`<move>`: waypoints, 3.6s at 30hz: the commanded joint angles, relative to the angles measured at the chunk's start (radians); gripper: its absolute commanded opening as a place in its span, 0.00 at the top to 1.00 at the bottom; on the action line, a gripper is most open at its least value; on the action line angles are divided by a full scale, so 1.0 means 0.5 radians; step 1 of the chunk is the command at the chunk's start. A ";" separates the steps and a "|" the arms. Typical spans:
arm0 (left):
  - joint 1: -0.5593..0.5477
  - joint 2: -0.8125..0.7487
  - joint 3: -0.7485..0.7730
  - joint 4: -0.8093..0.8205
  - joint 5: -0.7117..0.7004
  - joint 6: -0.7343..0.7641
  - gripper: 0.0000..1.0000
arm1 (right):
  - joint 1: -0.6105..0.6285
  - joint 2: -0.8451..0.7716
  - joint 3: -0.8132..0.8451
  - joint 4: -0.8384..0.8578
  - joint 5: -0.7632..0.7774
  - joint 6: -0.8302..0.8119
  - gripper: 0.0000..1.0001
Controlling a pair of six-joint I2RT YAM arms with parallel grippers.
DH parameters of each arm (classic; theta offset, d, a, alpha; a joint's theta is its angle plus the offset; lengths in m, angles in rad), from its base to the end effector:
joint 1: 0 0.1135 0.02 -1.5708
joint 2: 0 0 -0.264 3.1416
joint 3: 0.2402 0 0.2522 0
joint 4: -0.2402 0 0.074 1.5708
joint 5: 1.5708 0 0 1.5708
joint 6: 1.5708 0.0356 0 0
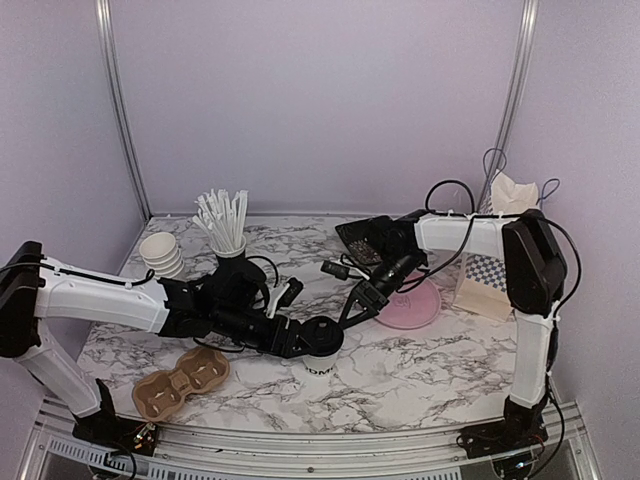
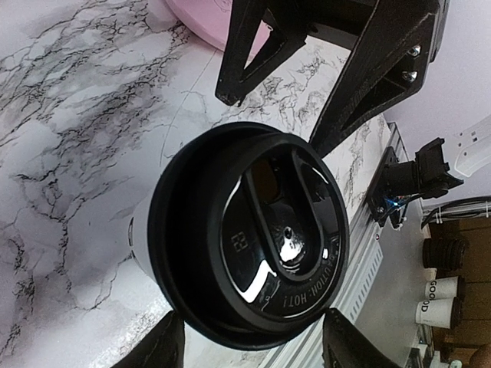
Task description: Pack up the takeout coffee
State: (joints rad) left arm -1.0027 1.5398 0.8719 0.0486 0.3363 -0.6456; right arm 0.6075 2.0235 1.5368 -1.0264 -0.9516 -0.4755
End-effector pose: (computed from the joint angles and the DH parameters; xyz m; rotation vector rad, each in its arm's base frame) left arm 0.1671 -0.2836 0.2103 0.6469 2.3761 -1.2105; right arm 0.3000 0.2439 0.1949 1.4700 -2.3638 -1.4364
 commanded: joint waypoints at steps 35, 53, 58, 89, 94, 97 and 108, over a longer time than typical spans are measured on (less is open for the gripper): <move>-0.008 -0.045 0.625 -0.665 -0.395 0.656 0.24 | -0.123 -0.360 0.142 -0.027 0.207 -0.239 0.24; 0.343 -0.235 0.666 -0.820 -1.230 0.536 0.01 | 0.388 -0.413 0.184 0.231 1.003 -0.526 0.07; 0.369 -0.282 0.595 -0.813 -1.248 0.505 0.01 | 0.478 -0.284 0.294 0.180 1.025 -0.552 0.05; 0.478 -0.599 0.442 -0.809 -1.400 0.550 0.01 | 0.446 -0.084 0.430 0.242 1.172 -0.348 0.32; 0.544 -0.658 0.485 -0.924 -1.508 0.602 0.01 | 0.253 0.028 0.684 0.259 1.128 -0.245 0.32; 0.639 -0.648 0.532 -1.049 -1.541 0.651 0.01 | 0.158 0.144 0.888 0.244 1.138 -0.175 0.32; 1.060 -0.588 0.570 -1.279 -1.369 0.792 0.19 | 0.044 0.548 1.434 0.201 1.271 -0.034 0.30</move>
State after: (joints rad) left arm -0.5175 1.2308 1.1297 -0.5175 -0.3992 -0.2821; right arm 0.6243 2.2562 2.1822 -0.9138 -0.3515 -0.5312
